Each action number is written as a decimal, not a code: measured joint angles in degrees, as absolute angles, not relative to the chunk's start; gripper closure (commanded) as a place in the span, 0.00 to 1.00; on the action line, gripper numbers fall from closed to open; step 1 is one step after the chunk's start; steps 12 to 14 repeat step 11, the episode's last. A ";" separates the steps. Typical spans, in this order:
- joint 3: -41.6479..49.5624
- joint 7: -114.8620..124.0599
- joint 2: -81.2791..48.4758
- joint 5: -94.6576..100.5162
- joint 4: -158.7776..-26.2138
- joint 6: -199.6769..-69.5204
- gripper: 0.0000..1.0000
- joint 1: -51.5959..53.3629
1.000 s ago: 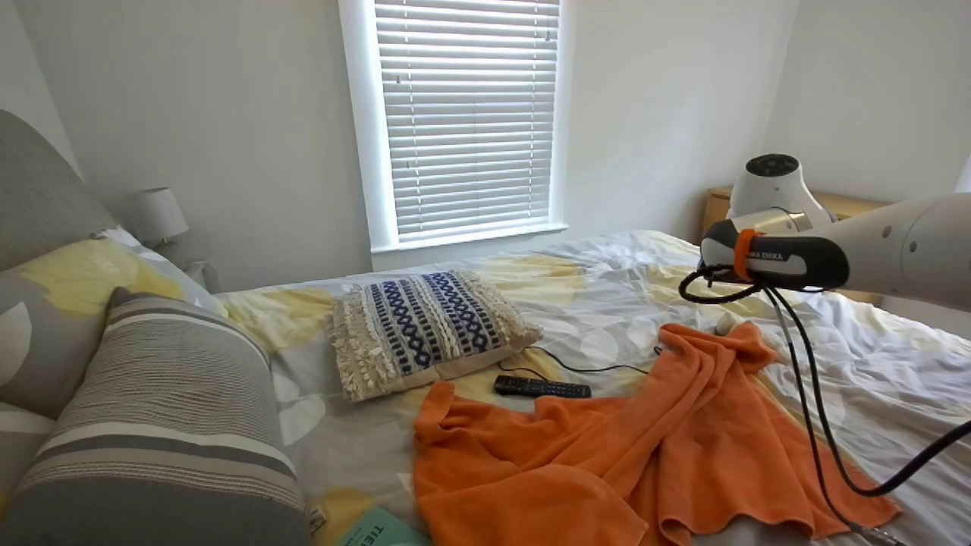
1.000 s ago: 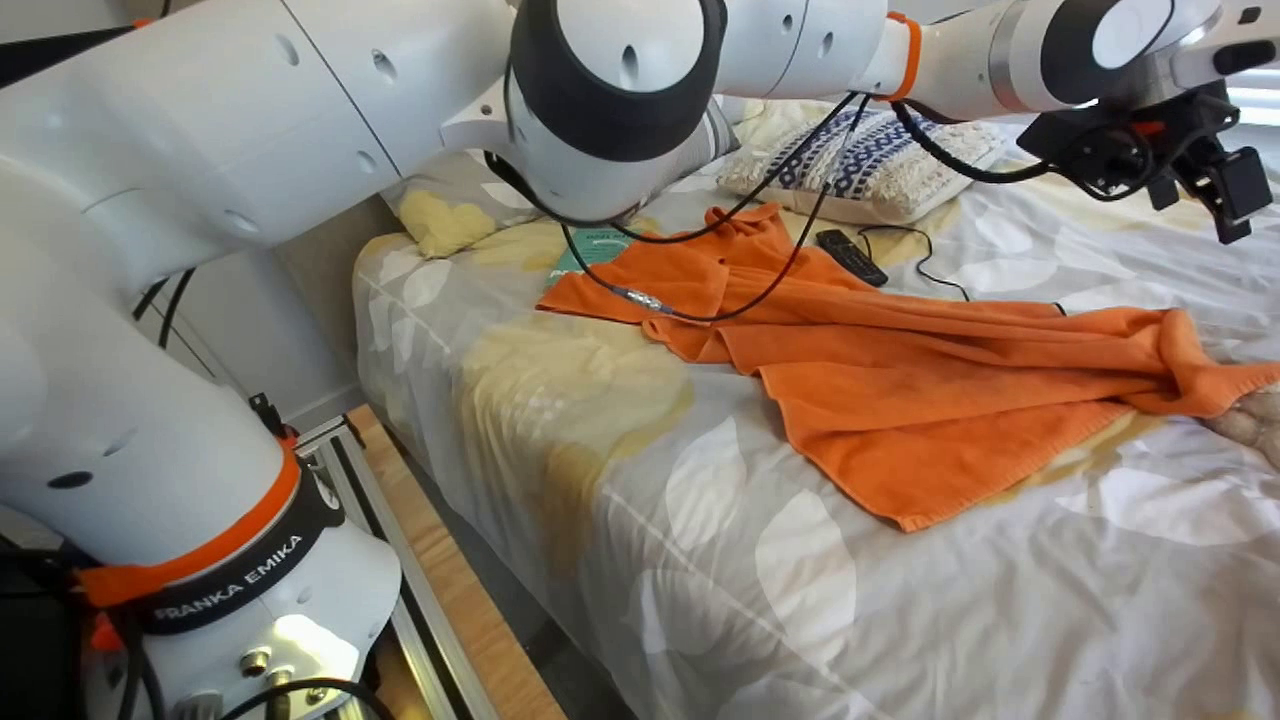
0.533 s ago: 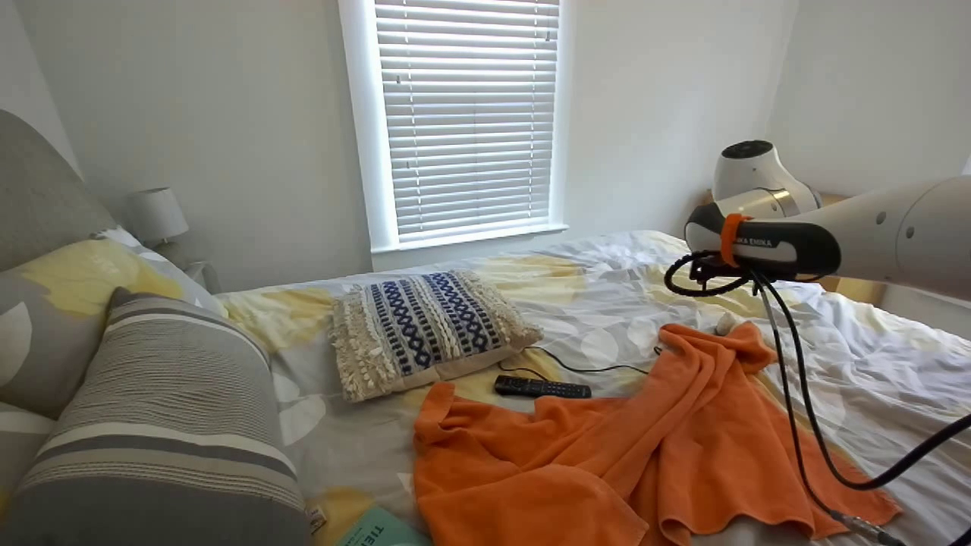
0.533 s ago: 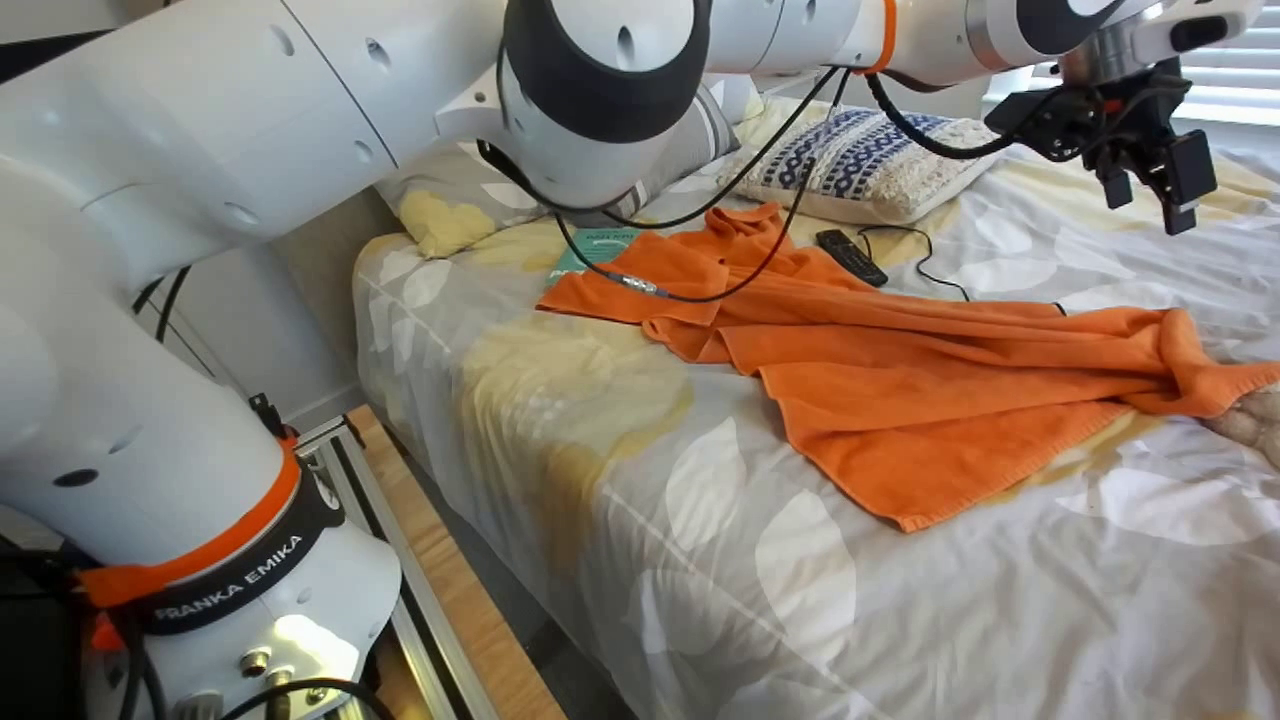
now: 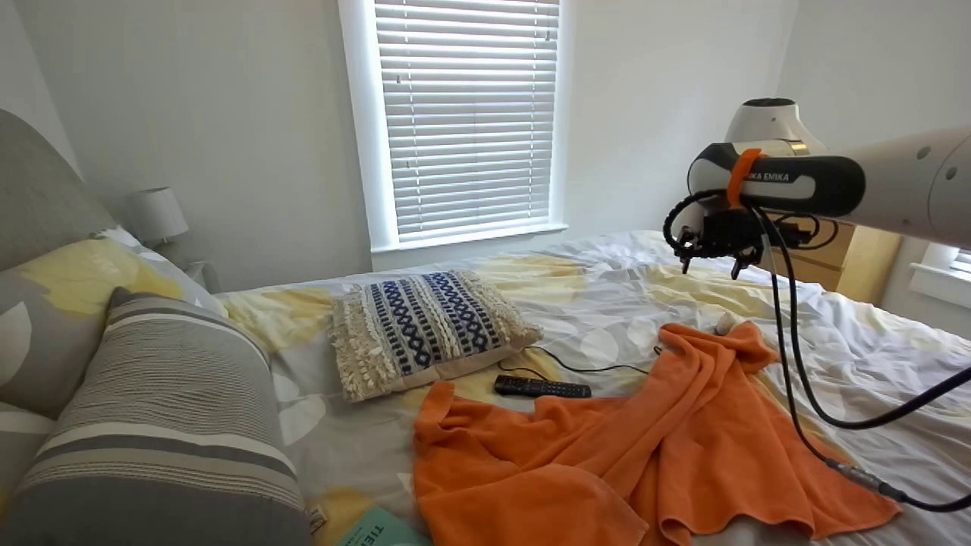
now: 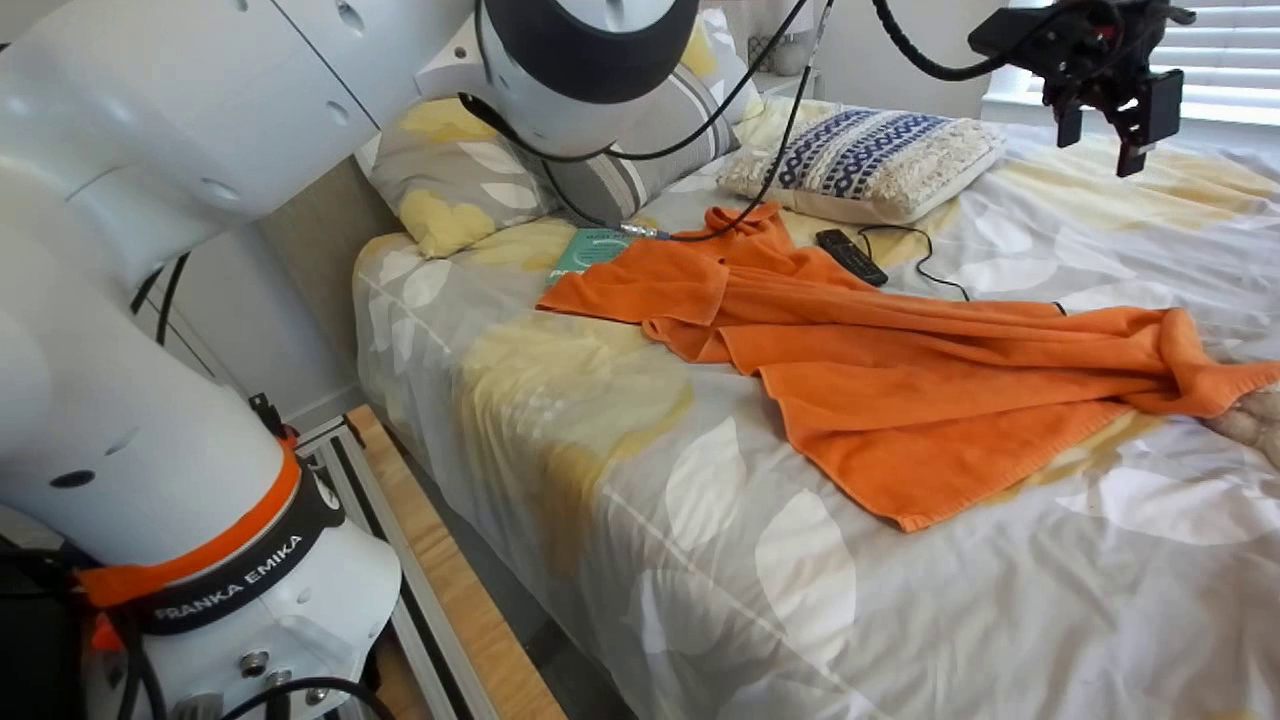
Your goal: Spread the towel
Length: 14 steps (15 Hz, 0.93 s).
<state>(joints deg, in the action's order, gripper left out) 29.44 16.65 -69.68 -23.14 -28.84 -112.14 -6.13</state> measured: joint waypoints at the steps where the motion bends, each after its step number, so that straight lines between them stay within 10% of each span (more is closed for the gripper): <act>1: 28.84 15.22 -69.03 -23.65 -28.84 -110.75 0.00 -6.17; 14: 26.96 5.09 -65.59 -24.49 -29.13 -99.70 0.00 -6.32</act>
